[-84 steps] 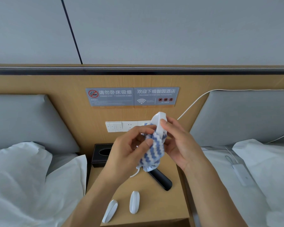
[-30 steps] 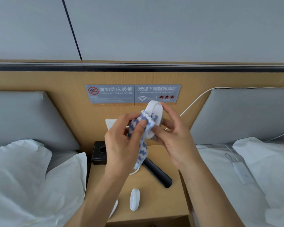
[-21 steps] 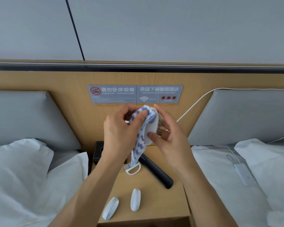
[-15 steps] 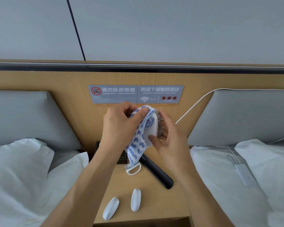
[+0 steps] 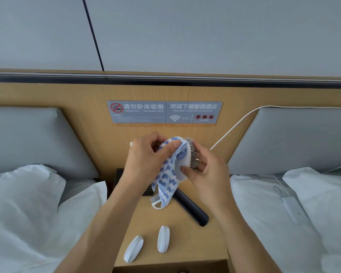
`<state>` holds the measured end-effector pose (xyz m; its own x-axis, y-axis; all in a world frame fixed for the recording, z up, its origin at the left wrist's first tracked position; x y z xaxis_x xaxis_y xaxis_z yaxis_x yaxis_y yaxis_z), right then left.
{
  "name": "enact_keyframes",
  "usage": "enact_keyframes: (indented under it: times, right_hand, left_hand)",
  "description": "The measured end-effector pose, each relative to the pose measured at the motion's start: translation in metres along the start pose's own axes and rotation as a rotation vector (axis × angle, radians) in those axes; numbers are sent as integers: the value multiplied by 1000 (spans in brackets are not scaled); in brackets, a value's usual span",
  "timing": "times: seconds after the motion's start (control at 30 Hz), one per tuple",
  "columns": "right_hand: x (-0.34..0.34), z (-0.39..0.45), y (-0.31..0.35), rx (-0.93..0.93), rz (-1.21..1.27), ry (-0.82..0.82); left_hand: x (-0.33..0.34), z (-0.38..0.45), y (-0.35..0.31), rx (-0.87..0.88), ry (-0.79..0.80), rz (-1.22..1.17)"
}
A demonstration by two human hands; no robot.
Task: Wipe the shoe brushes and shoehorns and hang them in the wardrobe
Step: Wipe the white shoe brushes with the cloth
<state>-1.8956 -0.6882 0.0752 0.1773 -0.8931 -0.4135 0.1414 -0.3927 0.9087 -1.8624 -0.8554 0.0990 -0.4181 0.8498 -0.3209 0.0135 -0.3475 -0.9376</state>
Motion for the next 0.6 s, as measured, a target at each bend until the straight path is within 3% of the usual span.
enact_keyframes:
  times: [0.4,0.6]
  right_hand:
    - [21,3,-30,367,614,226]
    - [27,4,-31,441,637,348]
  left_hand:
    - [5,-37,18,211,-130,0]
    - [3,-51,30,308,-124,-45]
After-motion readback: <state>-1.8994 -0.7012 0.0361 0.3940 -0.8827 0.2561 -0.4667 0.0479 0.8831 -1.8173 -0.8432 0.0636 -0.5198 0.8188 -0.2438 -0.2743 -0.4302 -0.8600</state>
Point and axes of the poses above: each hand's wrist, its own z-axis towards the middle knuckle, its own x-axis out of the palm, y = z × x, the point moved 6 cm from there along z, towards the middle knuckle, and after that the axes turned 4 degrees about x, right-handed, at the moved point
